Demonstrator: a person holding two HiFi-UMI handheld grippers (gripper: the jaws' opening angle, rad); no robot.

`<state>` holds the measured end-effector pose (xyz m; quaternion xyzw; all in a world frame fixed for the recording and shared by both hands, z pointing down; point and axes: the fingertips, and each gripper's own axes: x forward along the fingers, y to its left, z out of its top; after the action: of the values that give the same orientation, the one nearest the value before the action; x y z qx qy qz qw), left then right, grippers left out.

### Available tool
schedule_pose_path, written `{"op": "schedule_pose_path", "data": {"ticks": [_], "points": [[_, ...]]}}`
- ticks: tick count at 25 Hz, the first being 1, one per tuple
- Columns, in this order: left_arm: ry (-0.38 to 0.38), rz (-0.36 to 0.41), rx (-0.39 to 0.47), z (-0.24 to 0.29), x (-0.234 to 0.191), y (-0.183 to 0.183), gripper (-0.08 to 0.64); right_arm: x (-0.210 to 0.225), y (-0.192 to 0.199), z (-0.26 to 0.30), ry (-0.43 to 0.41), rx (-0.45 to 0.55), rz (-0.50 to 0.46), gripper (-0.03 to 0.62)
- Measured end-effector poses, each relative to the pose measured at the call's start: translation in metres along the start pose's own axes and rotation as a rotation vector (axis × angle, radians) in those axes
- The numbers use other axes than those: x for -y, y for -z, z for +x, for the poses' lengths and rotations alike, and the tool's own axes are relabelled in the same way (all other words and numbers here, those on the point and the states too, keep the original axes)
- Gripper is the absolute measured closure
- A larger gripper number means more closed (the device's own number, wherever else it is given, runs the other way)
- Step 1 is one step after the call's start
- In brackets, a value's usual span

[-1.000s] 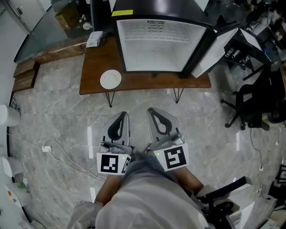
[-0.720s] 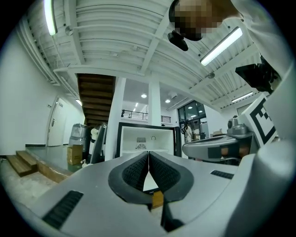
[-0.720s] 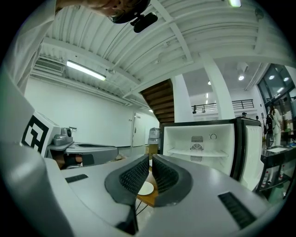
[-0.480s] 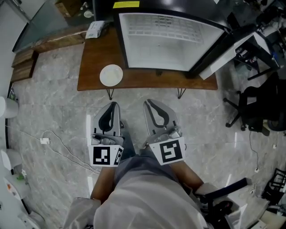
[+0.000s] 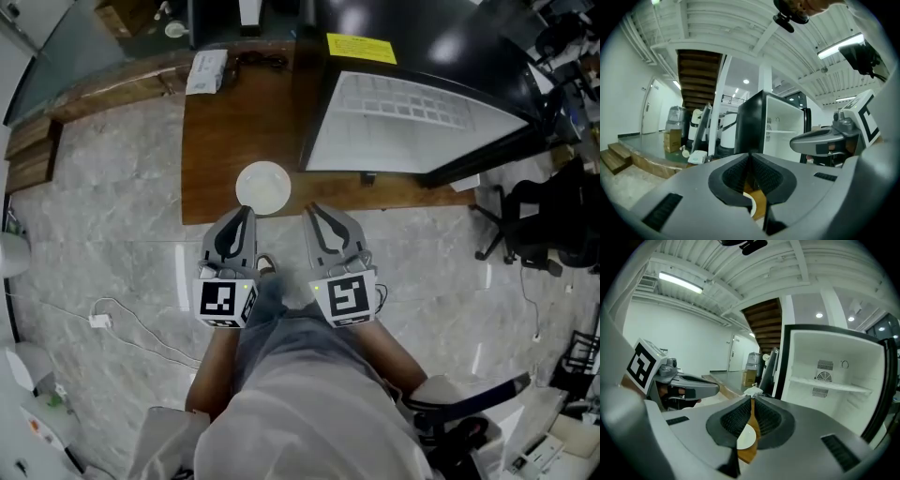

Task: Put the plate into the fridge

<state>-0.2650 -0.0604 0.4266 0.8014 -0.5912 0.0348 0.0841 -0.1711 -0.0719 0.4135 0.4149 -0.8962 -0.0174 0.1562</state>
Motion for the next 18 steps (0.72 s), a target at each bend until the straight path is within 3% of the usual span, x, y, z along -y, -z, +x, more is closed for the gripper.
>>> {"op": "schedule_pose_path", "data": {"ticks": [6,13,14,16,18], "points": [[0.120,-0.055,-0.198,0.064,-0.080,0.079,0.538,-0.010,0.050,0.099,0.024,-0.147,0.004,0.574],[0.219,-0.131,-0.491,0.118,-0.131,0.177,0.537,0.006,0.121,0.168,-0.002,-0.332,0.035,0.572],[0.222,-0.141,-0.526,0.121,-0.137,0.187,0.524,0.008,0.131,0.173,-0.009,-0.356,0.047,0.572],[0.228,-0.167,-0.590,0.126,-0.146,0.202,0.409,0.009,0.152,0.181,-0.028,-0.405,0.078,0.572],[0.242,-0.193,-0.649,0.130,-0.149,0.215,0.402,0.011,0.171,0.183,-0.044,-0.452,0.108,0.572]]}}
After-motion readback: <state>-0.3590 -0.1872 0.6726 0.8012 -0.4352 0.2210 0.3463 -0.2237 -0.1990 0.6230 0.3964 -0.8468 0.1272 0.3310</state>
